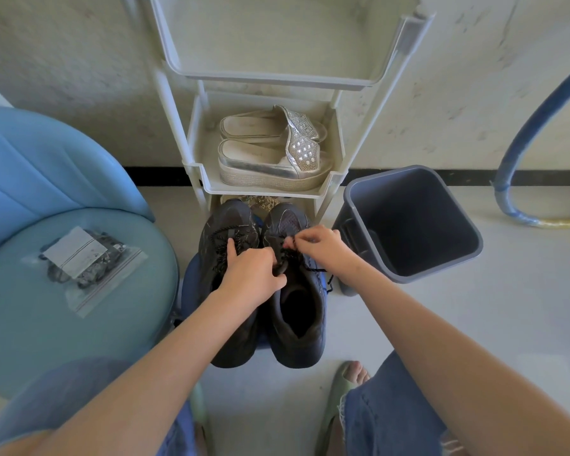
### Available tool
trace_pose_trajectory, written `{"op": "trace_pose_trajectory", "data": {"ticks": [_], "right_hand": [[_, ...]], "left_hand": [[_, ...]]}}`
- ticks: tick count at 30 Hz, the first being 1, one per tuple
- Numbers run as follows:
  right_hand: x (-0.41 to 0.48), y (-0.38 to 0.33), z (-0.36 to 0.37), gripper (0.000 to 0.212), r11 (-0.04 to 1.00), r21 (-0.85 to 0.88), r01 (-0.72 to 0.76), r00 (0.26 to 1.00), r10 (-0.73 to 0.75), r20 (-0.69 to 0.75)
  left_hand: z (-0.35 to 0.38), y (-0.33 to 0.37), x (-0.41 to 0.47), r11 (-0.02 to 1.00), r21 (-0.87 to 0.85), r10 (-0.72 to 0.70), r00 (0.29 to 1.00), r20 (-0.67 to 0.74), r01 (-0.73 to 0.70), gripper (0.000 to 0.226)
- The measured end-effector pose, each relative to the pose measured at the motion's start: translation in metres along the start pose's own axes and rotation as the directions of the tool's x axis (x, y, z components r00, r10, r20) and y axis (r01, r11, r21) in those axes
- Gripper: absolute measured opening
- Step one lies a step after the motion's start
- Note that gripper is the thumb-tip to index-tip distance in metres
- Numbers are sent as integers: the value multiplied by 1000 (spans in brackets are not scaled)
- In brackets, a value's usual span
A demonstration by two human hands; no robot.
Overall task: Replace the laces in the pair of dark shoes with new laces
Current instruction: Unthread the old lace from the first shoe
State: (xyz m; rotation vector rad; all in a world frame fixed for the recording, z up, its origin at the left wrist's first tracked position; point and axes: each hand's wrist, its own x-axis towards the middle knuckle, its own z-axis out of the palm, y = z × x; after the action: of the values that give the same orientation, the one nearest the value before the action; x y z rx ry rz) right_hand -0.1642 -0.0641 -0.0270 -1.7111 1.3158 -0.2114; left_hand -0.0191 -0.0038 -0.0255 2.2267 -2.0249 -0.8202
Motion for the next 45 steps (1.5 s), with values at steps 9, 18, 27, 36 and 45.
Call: {"op": "trace_pose_trajectory", "data": {"ticks": [9,18,27,36,45], "right_hand": [[1,5,-20,29,669,725,-164,726,579,-371],[-7,-22,-28,46,939,337,-64,975,131,-179],[4,-8,-7,16,945,-321,58,996,-34,78],[0,0,-23,3,949,-197,-245,832,102,-546],[-3,-9,-16,55,957,-273,99,995,-96,25]], "left_hand": [[0,2,-4,997,76,15,999,31,-17,25],[-1,1,-2,997,55,50,999,17,-51,25],[0,-2,-2,998,37,43,999,0,-43,32],[-2,3,-4,996,79,-31,999,24,29,29],[-4,1,-3,997,75,-13,1000,-21,15,27]]}}
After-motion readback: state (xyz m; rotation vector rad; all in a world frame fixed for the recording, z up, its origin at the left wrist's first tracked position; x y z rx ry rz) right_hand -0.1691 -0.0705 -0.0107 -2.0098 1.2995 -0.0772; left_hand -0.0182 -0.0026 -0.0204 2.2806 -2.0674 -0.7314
